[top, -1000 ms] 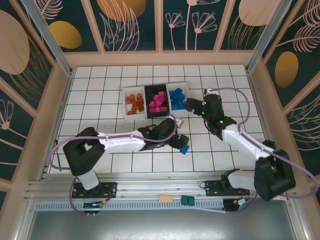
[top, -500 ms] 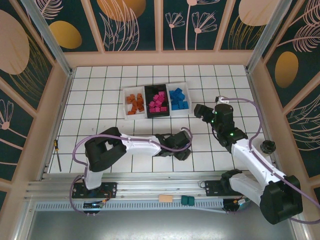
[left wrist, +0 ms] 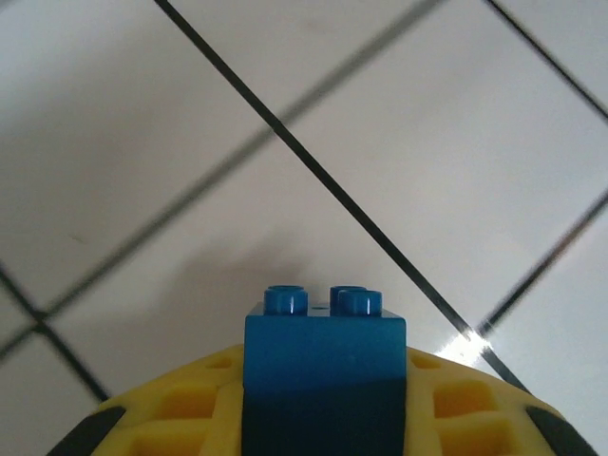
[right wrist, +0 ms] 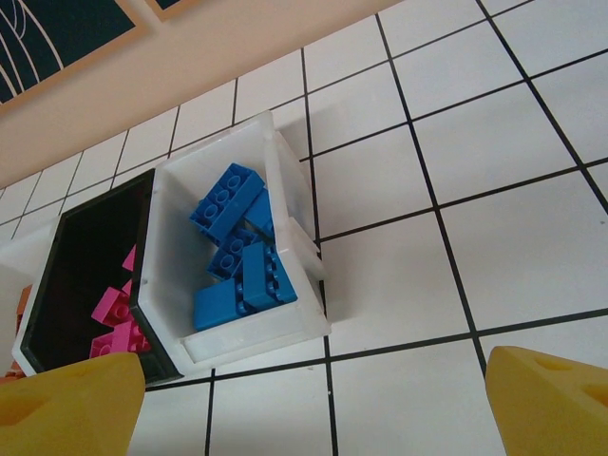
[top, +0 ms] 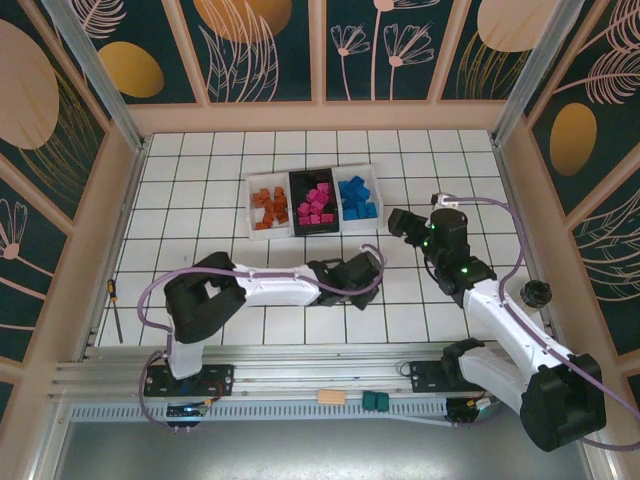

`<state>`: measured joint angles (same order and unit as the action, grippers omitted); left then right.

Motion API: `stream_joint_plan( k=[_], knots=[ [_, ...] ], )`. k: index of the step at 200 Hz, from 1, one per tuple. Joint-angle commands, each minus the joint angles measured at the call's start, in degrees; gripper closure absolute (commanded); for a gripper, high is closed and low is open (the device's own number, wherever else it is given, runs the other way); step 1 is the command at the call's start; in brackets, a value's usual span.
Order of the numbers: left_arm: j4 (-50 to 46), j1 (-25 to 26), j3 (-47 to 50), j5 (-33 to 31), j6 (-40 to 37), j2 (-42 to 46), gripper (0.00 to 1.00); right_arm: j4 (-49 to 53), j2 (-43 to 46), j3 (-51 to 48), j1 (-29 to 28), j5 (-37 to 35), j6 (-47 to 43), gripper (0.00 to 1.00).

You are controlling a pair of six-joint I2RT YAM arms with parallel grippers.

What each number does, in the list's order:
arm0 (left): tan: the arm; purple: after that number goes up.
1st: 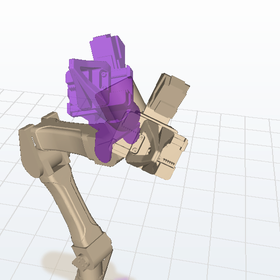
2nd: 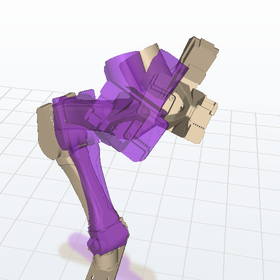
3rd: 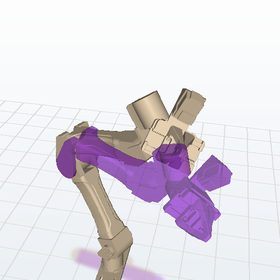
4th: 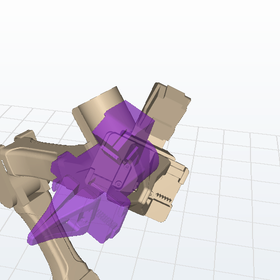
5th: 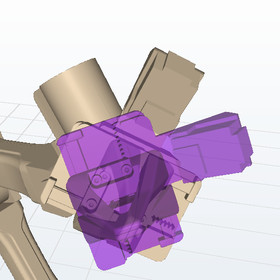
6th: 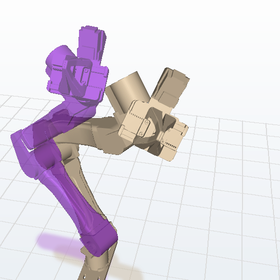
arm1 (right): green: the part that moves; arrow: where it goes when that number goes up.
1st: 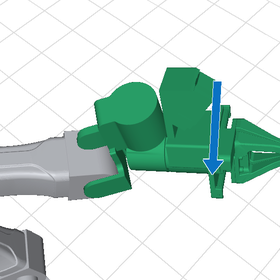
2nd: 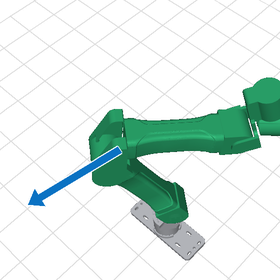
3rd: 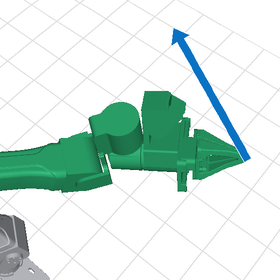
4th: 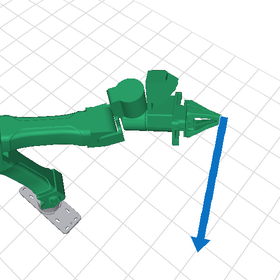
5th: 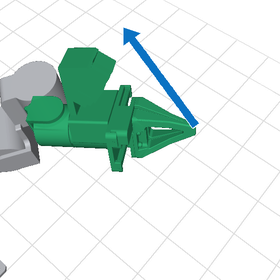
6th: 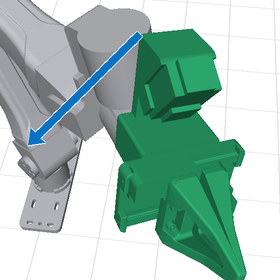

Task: Sort the legos into containers by color
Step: Place the lego in the container.

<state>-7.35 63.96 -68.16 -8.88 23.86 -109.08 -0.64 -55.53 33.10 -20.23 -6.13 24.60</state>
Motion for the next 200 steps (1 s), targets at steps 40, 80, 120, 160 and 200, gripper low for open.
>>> stream_joint_plan(
  k=[40,80,120,160,200],
  knots=[
    [5.90,-14.22,-10.31,-3.01,-1.20,2.07,0.82,-0.37,2.21,-1.70,0.38,-0.62,1.68,0.07],
    [6.95,-18.56,-19.16,-0.45,-0.57,-6.00,0.80,0.27,3.38,-1.99,0.43,-0.30,1.94,0.07],
    [7.97,-19.98,-25.79,3.62,0.49,-11.80,0.67,0.80,3.59,-1.77,0.38,-0.37,2.07,0.07],
    [10.21,-21.36,-21.59,2.73,1.72,-5.79,0.02,1.14,3.54,-0.96,0.34,-0.79,1.77,0.01],
    [15.84,-22.54,-9.25,-3.61,1.46,10.42,0.01,-1.32,1.39,-0.02,0.29,0.45,0.67,0.01]
  ],
)
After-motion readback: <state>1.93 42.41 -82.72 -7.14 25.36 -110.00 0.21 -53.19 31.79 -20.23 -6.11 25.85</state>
